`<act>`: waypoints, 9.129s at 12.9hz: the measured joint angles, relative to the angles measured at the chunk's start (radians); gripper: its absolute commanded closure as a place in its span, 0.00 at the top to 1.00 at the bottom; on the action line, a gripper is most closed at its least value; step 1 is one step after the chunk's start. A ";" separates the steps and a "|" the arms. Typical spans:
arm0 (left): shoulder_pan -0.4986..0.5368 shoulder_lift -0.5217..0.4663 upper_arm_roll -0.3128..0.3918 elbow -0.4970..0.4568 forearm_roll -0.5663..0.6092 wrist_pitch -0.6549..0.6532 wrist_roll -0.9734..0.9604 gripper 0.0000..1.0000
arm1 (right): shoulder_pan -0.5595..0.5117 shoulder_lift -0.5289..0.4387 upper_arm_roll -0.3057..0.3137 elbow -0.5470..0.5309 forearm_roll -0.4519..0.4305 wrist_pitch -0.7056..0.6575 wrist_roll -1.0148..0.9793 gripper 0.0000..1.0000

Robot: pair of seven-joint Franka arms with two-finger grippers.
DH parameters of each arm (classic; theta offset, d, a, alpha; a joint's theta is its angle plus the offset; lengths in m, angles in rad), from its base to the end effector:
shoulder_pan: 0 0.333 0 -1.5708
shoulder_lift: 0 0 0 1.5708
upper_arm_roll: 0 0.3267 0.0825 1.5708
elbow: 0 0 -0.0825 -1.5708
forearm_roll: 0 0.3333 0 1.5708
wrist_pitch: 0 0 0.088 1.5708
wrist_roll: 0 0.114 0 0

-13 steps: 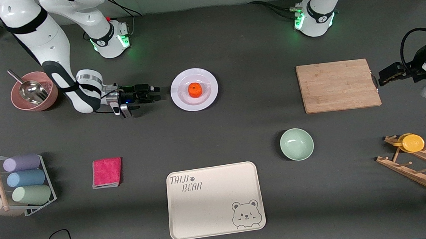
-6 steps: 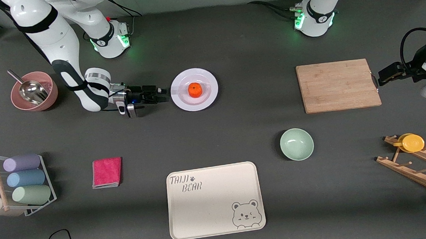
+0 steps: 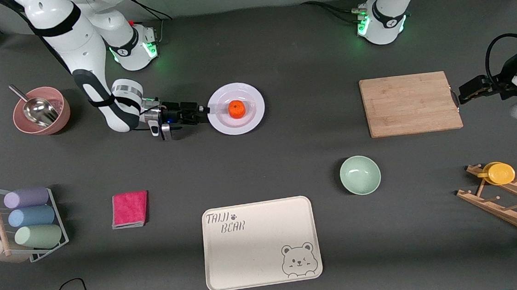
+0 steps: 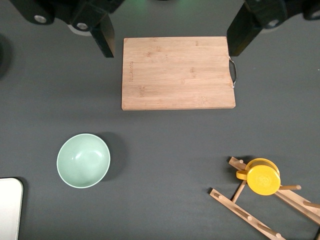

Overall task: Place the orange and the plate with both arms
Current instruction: 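Grasp the white plate rim with the right gripper, then carry the plate with the orange onto the bear tray, then lower the plate onto the tray and open the right gripper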

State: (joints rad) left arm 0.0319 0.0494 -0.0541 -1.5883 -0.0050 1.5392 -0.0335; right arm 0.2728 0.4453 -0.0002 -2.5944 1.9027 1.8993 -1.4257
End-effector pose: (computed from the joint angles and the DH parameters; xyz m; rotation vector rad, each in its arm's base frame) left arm 0.5128 -0.0112 0.5932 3.1328 0.0177 -0.1546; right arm 0.3353 0.1718 0.1523 -1.8606 0.1254 -0.0316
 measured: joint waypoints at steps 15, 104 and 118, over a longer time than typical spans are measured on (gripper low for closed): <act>-0.005 -0.008 -0.001 0.000 0.001 -0.006 0.003 1.00 | 0.109 0.029 -0.003 0.011 0.178 0.061 -0.018 0.04; -0.009 -0.004 -0.002 -0.009 0.000 -0.011 0.038 1.00 | -0.073 0.841 0.135 1.681 -0.451 0.414 0.658 1.00; -0.009 -0.004 -0.002 -0.010 0.000 -0.011 0.038 1.00 | -0.082 0.601 0.019 1.520 -0.910 0.404 0.917 1.00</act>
State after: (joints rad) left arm 0.0224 0.0454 -0.0565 -1.5979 -0.0045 1.5278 0.0043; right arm 0.1911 1.0463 0.0186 -1.0748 0.9922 2.3038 -0.5085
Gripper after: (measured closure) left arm 0.000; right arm 0.000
